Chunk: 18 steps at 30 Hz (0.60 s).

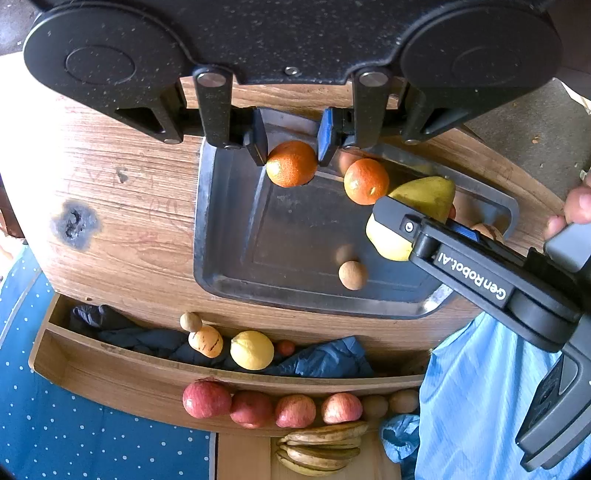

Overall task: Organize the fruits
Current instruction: 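Carry the pear in the left tool over the tray while the right tool carries the mandarin, then open the left tool to set the pear down while the right tool releases the mandarin onto the tray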

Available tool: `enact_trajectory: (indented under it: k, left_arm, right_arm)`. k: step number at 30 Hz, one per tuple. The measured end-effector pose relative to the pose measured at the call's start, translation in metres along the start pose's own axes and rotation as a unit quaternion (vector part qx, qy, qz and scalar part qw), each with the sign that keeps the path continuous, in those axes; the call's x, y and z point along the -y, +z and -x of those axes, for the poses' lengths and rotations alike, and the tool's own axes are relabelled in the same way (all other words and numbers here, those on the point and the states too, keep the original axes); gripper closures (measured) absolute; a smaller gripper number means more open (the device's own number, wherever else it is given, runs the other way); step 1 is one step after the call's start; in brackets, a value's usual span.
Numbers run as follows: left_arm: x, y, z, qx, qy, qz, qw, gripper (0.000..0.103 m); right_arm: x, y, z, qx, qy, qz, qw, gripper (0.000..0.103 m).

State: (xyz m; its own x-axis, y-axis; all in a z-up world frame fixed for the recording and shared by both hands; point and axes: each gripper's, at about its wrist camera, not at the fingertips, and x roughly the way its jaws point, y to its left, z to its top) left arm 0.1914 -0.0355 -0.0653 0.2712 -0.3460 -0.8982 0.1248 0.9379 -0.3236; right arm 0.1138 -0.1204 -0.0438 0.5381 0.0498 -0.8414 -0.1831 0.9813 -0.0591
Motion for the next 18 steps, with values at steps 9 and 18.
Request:
enact_trajectory:
  k: [9,18]
  left_arm:
    - [0.0,0.0,-0.001,-0.004,0.01,0.004,0.9999,0.047]
    - [-0.004,-0.001,0.009,-0.004,0.0,0.008,1.0,0.041]
  right_arm:
    - [0.002,0.0,-0.006,-0.007,0.008,0.002,1.0,0.072]
    - [0.003,0.002,-0.011,-0.013,0.017,0.008,1.0,0.071]
